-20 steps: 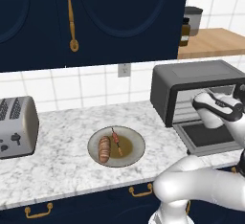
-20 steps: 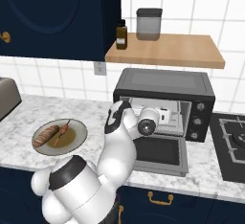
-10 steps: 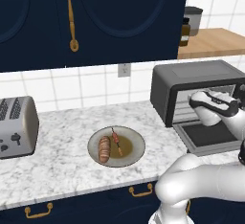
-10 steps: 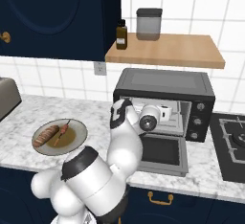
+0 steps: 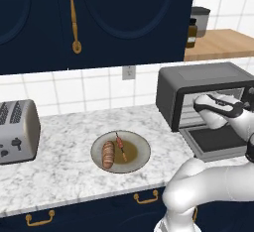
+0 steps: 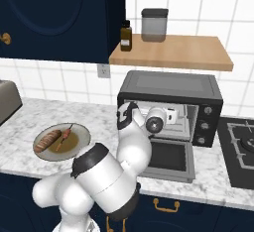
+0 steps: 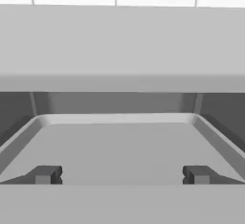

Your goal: Pick up the kebab skewer and baguette bread, and place them inside the toaster oven. Close the toaster oven door and start by setting the timer.

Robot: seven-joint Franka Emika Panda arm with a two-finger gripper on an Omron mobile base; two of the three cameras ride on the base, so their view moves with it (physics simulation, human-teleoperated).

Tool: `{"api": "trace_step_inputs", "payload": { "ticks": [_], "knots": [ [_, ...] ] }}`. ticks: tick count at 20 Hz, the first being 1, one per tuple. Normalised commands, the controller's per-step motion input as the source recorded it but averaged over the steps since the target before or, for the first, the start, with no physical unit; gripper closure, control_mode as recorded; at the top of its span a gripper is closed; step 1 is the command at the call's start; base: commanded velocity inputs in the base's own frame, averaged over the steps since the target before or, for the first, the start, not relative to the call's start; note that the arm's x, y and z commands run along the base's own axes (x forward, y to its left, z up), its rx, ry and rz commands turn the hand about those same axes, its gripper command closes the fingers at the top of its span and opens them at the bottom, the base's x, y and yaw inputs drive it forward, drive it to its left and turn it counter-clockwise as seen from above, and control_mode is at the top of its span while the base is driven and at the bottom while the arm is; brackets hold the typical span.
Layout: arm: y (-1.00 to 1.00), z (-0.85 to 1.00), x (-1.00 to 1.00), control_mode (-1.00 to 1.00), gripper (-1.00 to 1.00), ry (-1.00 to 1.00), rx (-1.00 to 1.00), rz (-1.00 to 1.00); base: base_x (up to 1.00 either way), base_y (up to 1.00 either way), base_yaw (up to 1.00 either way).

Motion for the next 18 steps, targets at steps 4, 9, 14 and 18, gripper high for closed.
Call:
{"api": "trace_step_inputs", "payload": {
  "ticks": [4, 9, 14, 18],
  "knots": [
    [0.0, -0.2, 0.01, -1.0, -1.0, 0.09, 0.0, 0.0, 0.0, 0.0, 0.0],
    [0.0, 0.0, 0.16, -1.0, -1.0, 0.03, 0.0, 0.0, 0.0, 0.0, 0.0],
    [0.0, 0.0, 0.13, -1.0, -1.0, 0.02, 0.0, 0.0, 0.0, 0.0, 0.0],
    [0.0, -0.12, 0.0, -1.0, -1.0, 0.11, 0.0, 0.0, 0.0, 0.0, 0.0]
  ]
}}
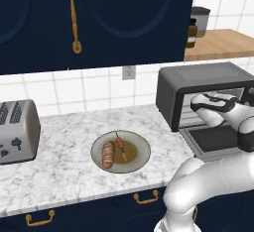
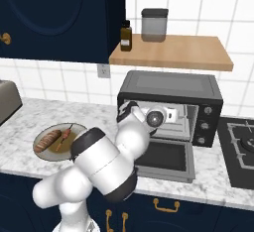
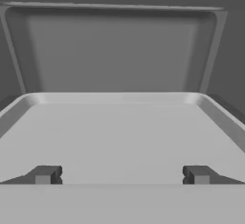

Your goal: Pick up the kebab skewer and baguette bread, and place them inside the toaster oven. Close the toaster oven door and start by setting the timer.

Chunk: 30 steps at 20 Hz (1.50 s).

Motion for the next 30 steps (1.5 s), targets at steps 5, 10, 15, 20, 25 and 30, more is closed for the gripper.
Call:
{"api": "trace_step_inputs", "payload": {
  "ticks": [5, 10, 15, 20, 25, 30],
  "knots": [
    [0.0, -0.07, 0.0, -1.0, -1.0, 0.13, 0.0, 0.0, 0.0, 0.0, 0.0],
    [0.0, -0.05, 0.0, -1.0, -1.0, 0.09, 0.0, 0.0, 0.0, 0.0, 0.0],
    [0.0, -0.17, -0.01, -1.0, -1.0, 0.07, 0.0, 0.0, 0.0, 0.0, 0.0],
    [0.0, -0.59, -0.34, -1.0, -1.0, 0.12, 0.0, 0.0, 0.0, 0.0, 0.0],
    [0.0, -0.82, -0.61, -1.0, -1.0, 0.16, 0.0, 0.01, 0.0, 0.0, 0.0],
    [0.0, -0.86, -0.68, -1.0, -1.0, 0.18, 0.0, 0.04, 0.0, 0.0, 0.0]
  ]
}}
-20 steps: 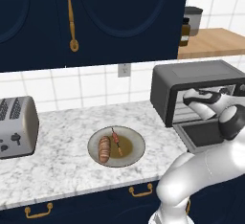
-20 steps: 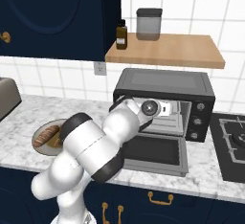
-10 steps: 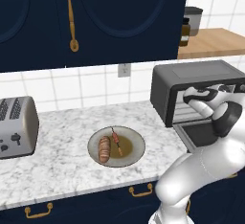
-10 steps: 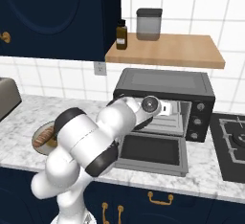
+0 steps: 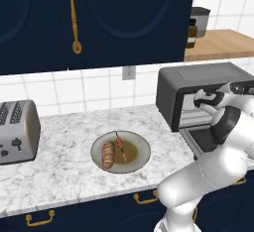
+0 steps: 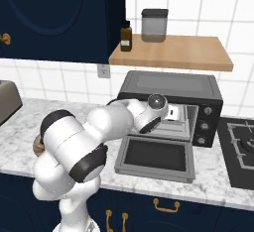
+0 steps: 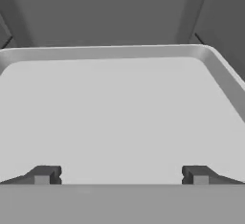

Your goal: Pick up the kebab skewer and baguette bread, and place them inside the toaster oven. Close the toaster oven door and start by setting the timer.

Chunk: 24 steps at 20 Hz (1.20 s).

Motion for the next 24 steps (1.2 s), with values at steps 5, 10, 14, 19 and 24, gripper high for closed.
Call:
{"api": "trace_step_inputs", "payload": {
  "ticks": [5, 10, 14, 19, 24],
  "knots": [
    [0.0, -0.91, -0.73, -1.0, -1.0, 0.14, 0.0, 0.07, 0.0, 0.0, 0.0],
    [0.0, -0.89, -0.79, -1.0, -1.0, 0.07, 0.0, 0.07, 0.0, 0.0, 0.0],
    [0.0, -0.75, -0.78, -1.0, -1.0, 0.02, 0.0, 0.06, 0.0, 0.0, 0.0],
    [0.0, -0.67, -0.77, -1.0, -1.0, 0.1, 0.0, 0.04, 0.0, 0.0, 0.0],
    [0.0, -0.6, -0.76, -1.0, -1.0, 0.14, 0.0, 0.04, 0.0, 0.0, 0.0]
  ]
}}
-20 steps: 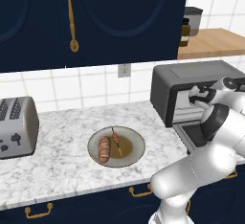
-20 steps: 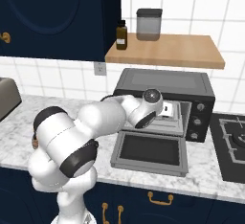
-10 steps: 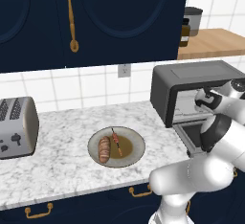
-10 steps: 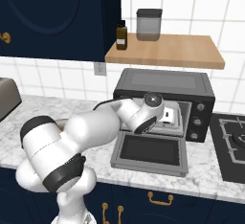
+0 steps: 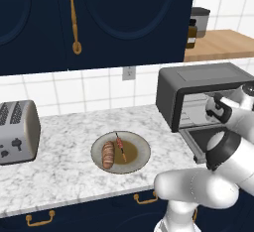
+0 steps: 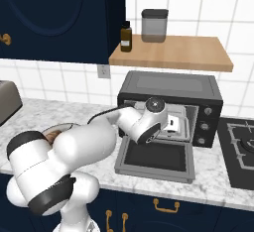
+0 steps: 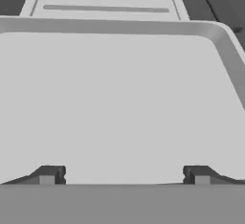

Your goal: Pick up the kebab skewer and baguette bread, and place them inside the toaster oven. Close the toaster oven door and start by setting the timer.

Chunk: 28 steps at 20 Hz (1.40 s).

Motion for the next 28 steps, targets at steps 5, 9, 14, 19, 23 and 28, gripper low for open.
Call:
{"api": "trace_step_inputs", "payload": {
  "ticks": [5, 9, 14, 19, 23, 28],
  "knots": [
    [0.0, -0.52, -0.69, -1.0, -1.0, 0.12, 0.0, 0.03, 0.0, 0.0, 0.0],
    [-0.08, 0.09, -0.28, -1.0, -1.0, -0.01, 0.04, 0.0, 0.0, 0.0, 0.0],
    [-0.19, 0.48, -0.27, -1.0, -1.0, 0.0, 0.09, 0.0, 0.0, 0.0, 0.0],
    [-0.25, 0.21, -0.76, -1.0, -1.0, 0.0, 0.04, 0.0, 0.0, 0.0, 0.0],
    [-0.13, 0.17, -0.96, -1.0, -1.0, 0.06, 0.02, 0.0, 0.0, 0.0, 0.0],
    [0.14, 0.63, -0.37, -1.0, -1.0, 0.21, 0.02, 0.0, 0.0, 0.0, 0.0]
  ]
}}
